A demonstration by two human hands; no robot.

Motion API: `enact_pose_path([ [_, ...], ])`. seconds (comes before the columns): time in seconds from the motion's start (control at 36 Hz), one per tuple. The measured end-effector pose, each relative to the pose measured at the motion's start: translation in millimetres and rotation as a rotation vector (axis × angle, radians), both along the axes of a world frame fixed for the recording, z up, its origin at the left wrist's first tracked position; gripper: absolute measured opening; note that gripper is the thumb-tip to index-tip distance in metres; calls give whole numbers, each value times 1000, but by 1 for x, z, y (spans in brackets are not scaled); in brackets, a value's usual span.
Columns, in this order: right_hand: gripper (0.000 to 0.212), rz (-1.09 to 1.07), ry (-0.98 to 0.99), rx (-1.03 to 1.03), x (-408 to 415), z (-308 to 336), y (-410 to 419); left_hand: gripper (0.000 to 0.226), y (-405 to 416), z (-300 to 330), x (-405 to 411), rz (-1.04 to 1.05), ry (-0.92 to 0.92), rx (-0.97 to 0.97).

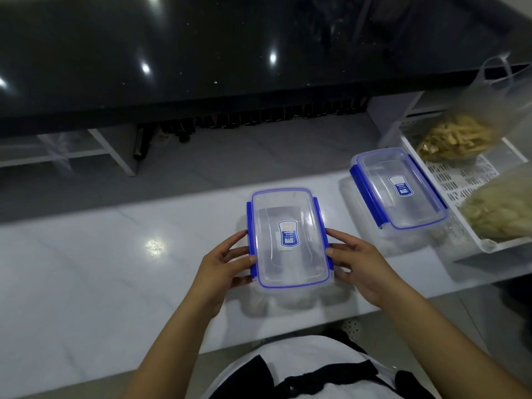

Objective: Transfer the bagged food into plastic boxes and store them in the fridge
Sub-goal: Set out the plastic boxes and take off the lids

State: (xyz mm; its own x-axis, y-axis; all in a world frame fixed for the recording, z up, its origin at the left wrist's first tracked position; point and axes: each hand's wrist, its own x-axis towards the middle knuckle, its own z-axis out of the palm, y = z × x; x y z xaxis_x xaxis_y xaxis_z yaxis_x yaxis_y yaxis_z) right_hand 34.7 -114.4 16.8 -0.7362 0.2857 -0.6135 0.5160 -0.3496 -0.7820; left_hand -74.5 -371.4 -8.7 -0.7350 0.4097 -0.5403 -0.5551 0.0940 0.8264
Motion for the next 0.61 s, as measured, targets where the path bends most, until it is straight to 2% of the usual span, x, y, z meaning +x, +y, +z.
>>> enact_pose_path([
  [0.22,34,-32,17,80,0,-3,-1,50,-7,-1,-4,-27,-39,67],
  [0.47,30,-174,-14,128,7,-2,5,50,0,-8,7,-2,-129,168],
  [0.56,34,-174,11,229,9,2,3,54,6,-6,18,92,-64,85],
  [0.61,39,-127,37,355,12,3,0,60,6,-7,24,102,45,-44],
])
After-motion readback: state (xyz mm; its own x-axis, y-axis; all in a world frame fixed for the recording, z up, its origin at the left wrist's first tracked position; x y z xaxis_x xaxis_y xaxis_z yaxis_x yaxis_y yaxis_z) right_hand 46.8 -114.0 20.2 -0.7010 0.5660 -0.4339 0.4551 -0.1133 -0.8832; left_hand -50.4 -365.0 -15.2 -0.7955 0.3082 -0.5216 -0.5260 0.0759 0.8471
